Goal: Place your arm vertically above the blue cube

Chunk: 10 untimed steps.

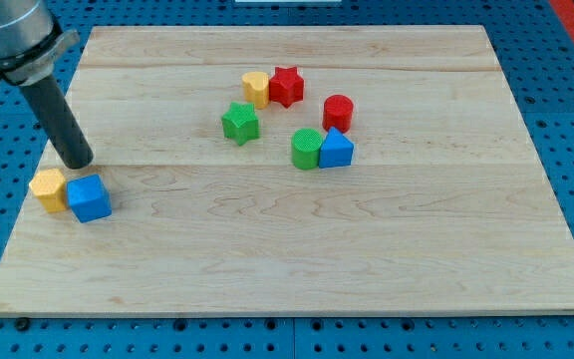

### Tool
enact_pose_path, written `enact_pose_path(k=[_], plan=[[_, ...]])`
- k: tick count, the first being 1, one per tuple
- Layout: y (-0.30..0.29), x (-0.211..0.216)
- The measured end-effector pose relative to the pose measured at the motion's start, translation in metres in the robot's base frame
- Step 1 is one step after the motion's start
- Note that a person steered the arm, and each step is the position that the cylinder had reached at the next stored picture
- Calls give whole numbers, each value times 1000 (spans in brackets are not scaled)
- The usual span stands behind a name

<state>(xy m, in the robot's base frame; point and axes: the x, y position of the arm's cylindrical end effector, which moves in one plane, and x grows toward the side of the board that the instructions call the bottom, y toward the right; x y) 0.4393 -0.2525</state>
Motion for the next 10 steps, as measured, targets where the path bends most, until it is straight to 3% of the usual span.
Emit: enact_pose_path(k=[1,3,7,9,10], plan=[[-28,21],[5,50],[8,-43],[12,-46],[40,-99]])
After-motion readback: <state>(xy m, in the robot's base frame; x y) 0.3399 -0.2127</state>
